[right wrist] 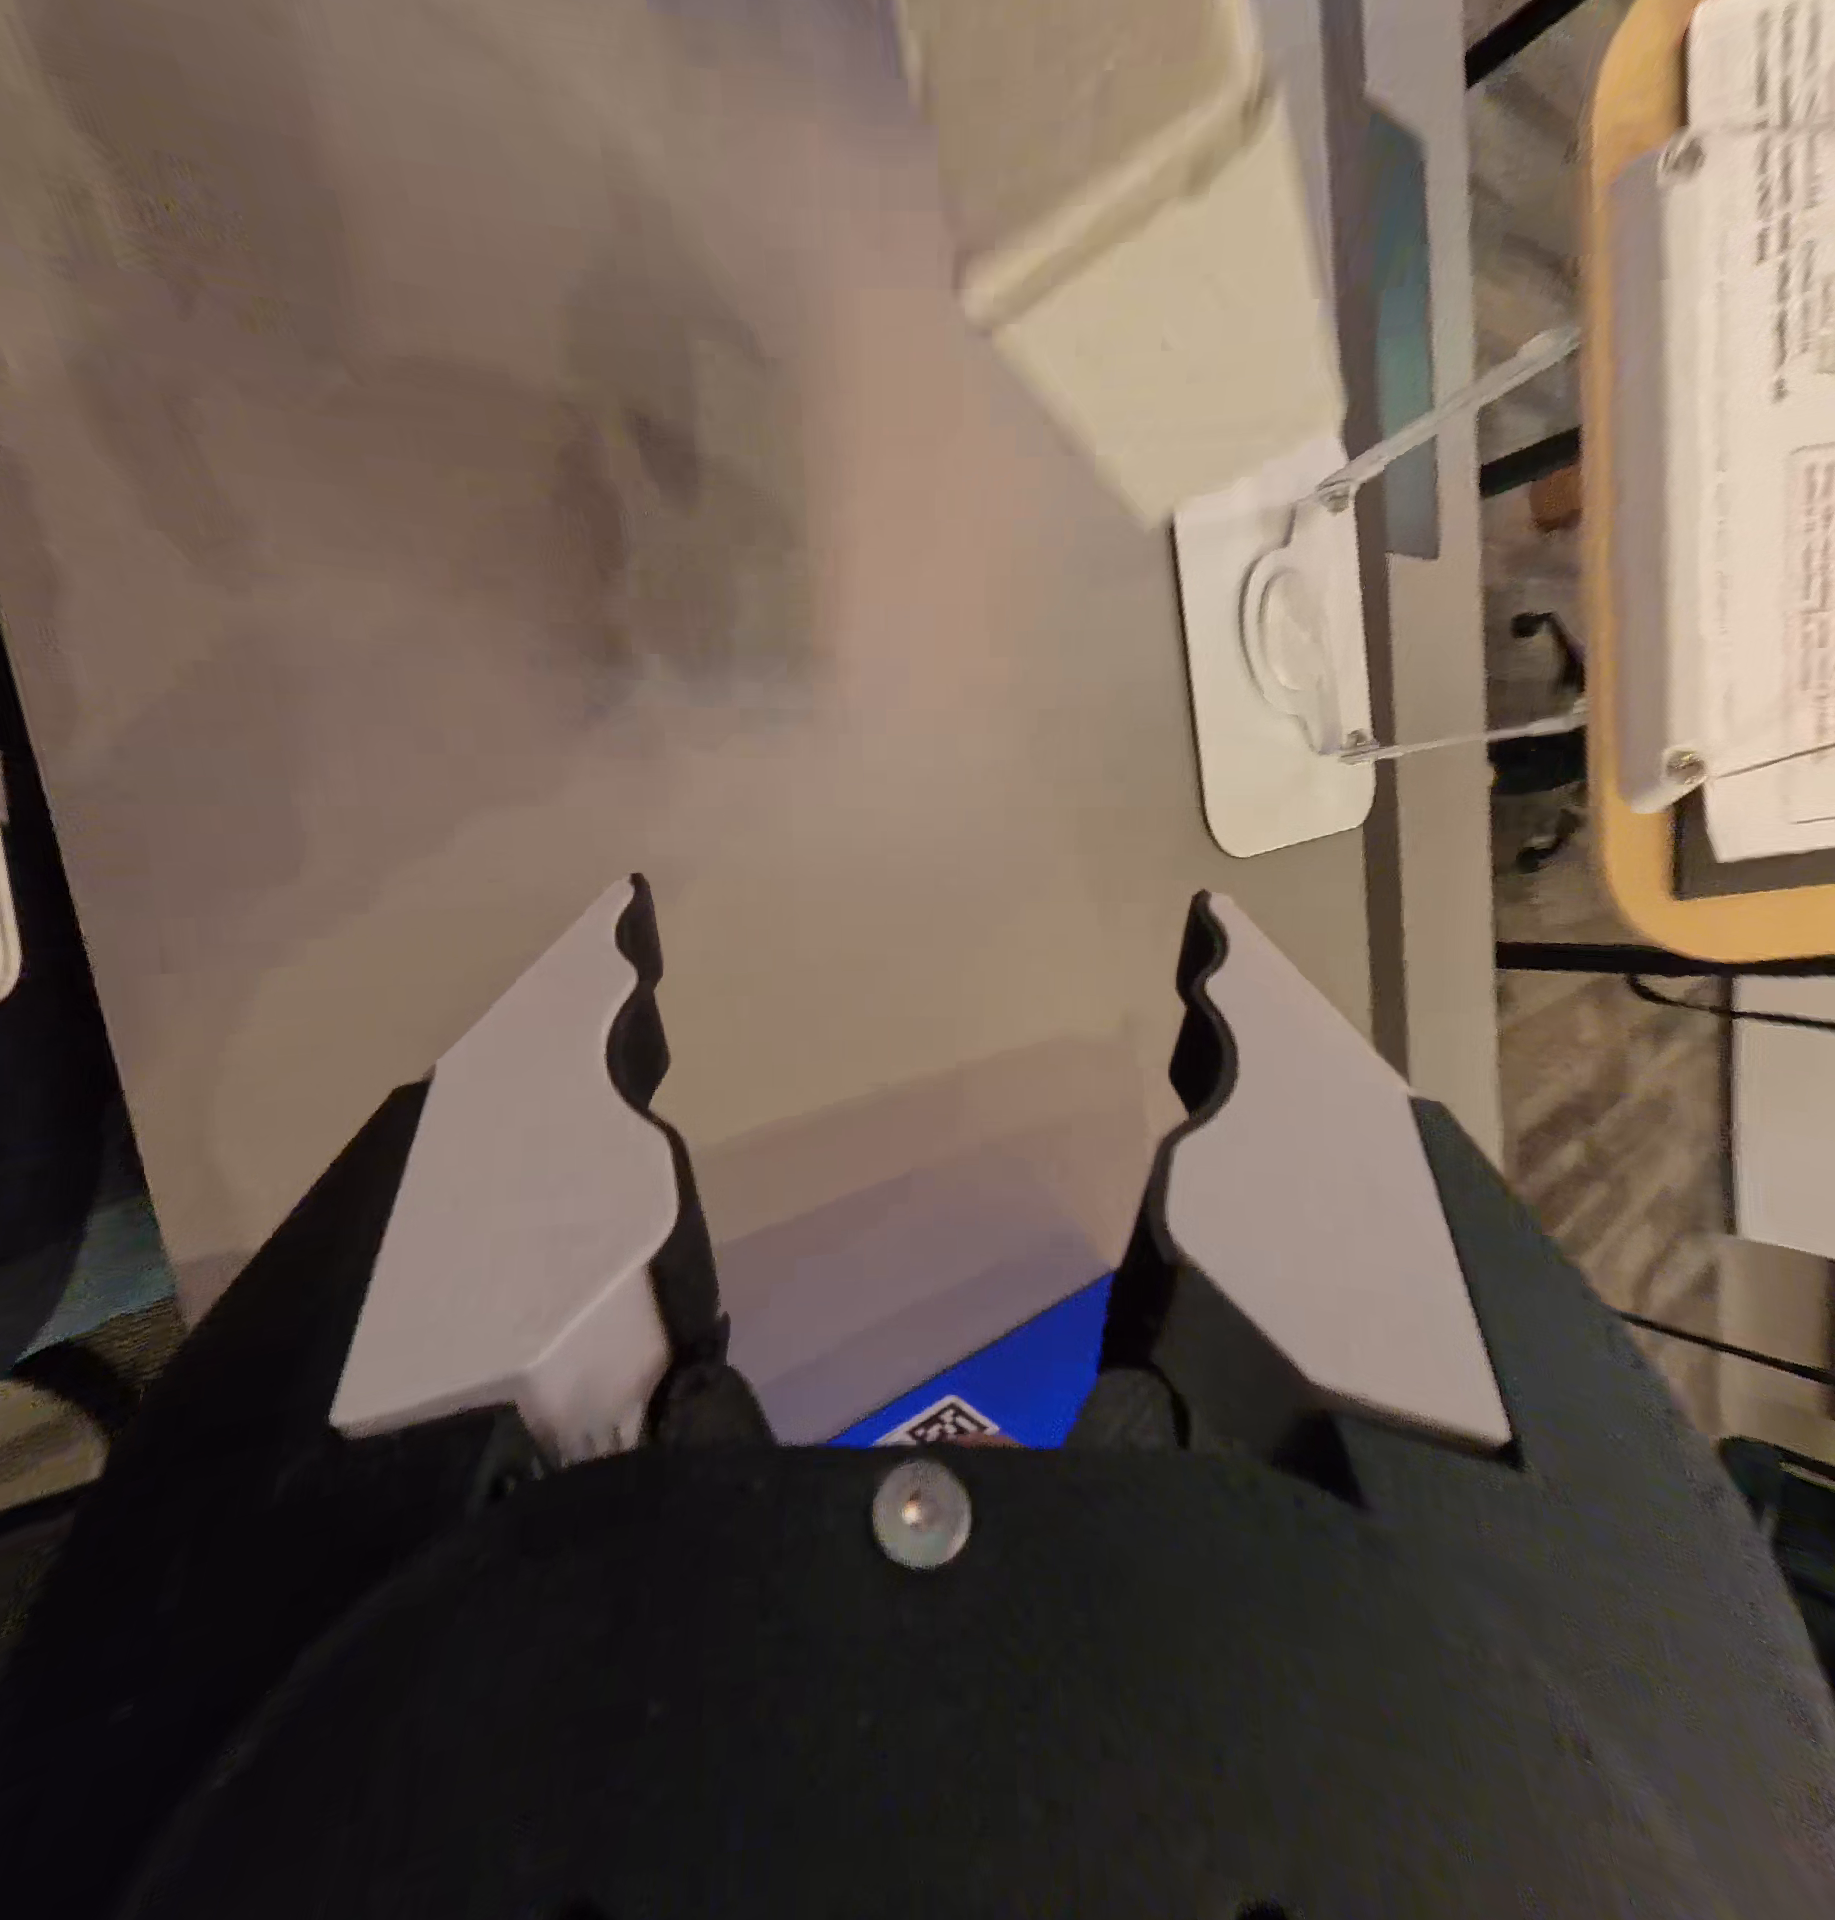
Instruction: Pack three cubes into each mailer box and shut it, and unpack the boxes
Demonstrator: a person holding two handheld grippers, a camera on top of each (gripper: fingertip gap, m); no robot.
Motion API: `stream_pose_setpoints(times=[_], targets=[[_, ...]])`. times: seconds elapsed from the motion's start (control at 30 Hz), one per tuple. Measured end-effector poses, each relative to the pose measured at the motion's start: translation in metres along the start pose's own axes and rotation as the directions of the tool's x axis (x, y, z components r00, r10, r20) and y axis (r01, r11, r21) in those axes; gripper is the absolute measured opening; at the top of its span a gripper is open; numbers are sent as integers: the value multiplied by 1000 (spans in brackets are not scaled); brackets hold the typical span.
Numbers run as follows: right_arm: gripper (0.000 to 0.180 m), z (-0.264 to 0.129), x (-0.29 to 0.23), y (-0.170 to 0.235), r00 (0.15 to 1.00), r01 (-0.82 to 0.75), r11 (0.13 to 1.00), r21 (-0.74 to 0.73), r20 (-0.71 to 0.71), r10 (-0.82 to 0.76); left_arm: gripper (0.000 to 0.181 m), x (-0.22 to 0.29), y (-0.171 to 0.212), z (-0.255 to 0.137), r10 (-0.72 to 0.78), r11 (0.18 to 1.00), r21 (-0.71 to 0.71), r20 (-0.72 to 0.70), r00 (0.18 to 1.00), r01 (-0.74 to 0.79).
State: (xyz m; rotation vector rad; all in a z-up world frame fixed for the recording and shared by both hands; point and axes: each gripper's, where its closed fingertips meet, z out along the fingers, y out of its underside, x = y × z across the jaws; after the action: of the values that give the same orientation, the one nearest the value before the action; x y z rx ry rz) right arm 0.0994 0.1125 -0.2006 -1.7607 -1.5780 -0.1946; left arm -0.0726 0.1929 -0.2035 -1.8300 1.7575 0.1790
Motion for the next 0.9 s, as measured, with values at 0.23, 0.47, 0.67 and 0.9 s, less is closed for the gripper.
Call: stream_pose_setpoints(times=[0.23,0.47,0.67,0.9], targets=[[98,24,-3,1,970,188,981,-51,-149,-194,65,53,-46,56,-2,1000,-10,-211,977,0],[89,71,-7,13,933,317,933,-168,-119,-338,65,72,-74,61,-10,1000,8,-322,947,14],[62,79,0,19,950,271,949,-159,-116,-290,67,73,-81,56,-40,997,53,-360,932,63],[61,72,5,33,970,215,967,-136,-88,-228,75,61,-39,31,-14,990,131,-247,969,48]])
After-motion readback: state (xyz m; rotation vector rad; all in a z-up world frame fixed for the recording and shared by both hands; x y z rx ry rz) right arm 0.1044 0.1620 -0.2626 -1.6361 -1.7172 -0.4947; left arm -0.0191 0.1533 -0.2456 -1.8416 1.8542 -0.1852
